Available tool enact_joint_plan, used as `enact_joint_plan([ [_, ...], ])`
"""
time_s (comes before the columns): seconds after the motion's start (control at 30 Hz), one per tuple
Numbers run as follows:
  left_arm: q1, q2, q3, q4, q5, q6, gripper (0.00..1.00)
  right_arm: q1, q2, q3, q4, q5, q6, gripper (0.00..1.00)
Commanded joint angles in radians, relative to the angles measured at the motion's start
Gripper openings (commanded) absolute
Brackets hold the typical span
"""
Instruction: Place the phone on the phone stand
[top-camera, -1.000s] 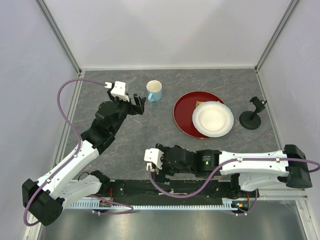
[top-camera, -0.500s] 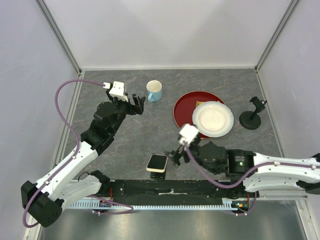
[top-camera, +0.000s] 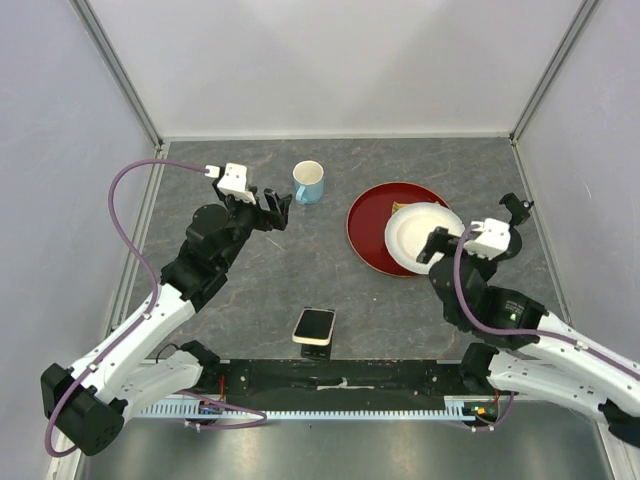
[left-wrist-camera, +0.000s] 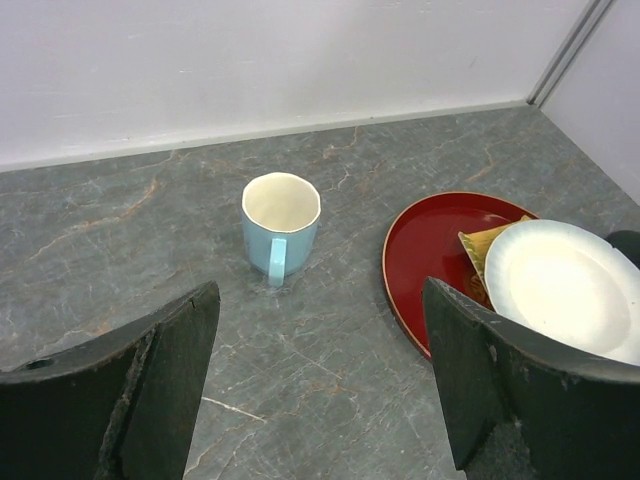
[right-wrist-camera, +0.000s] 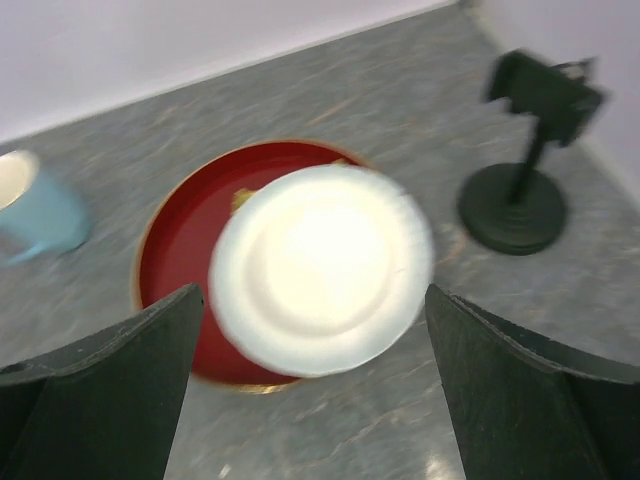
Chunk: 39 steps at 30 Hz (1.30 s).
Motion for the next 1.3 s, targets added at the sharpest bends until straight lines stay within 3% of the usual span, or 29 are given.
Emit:
enact_joint_plan([
  [0.0, 0.005, -0.006, 0.034, 0.008, 0.032, -0.044, 0.88, -0.264, 0.069, 0.104, -0.072, -0.081, -0.043, 0.98],
  [0.2, 0.003, 0.004, 0.033, 0.008, 0.040, -0.053, 0.87, -0.738, 0.276, 0.222, -0.029, -0.394, -0.155, 0.98],
  [0.47, 0.005, 0.014, 0.036, 0.007, 0.066, -0.075, 0.87, -1.152, 0.322, 0.211, 0.158, -0.648, -0.161, 0.97],
  [0.57, 0.005, 0.012, 0.036, 0.008, 0.077, -0.086, 0.87, -1.229, 0.325, 0.181, 0.222, -0.727, -0.198, 0.97],
  [0.7, 0.005, 0.003, 0.039, 0.008, 0.098, -0.098, 0.87, -1.281, 0.261, 0.083, 0.354, -0.796, -0.250, 0.78],
  [0.8, 0.008, -0.005, 0.040, 0.010, 0.103, -0.103, 0.87, -1.287, 0.259, 0.061, 0.387, -0.850, -0.266, 0.72],
  [1.27, 0.008, -0.003, 0.037, 0.011, 0.109, -0.112, 0.87, -1.292, 0.298, -0.022, 0.430, -0.779, -0.286, 0.51],
])
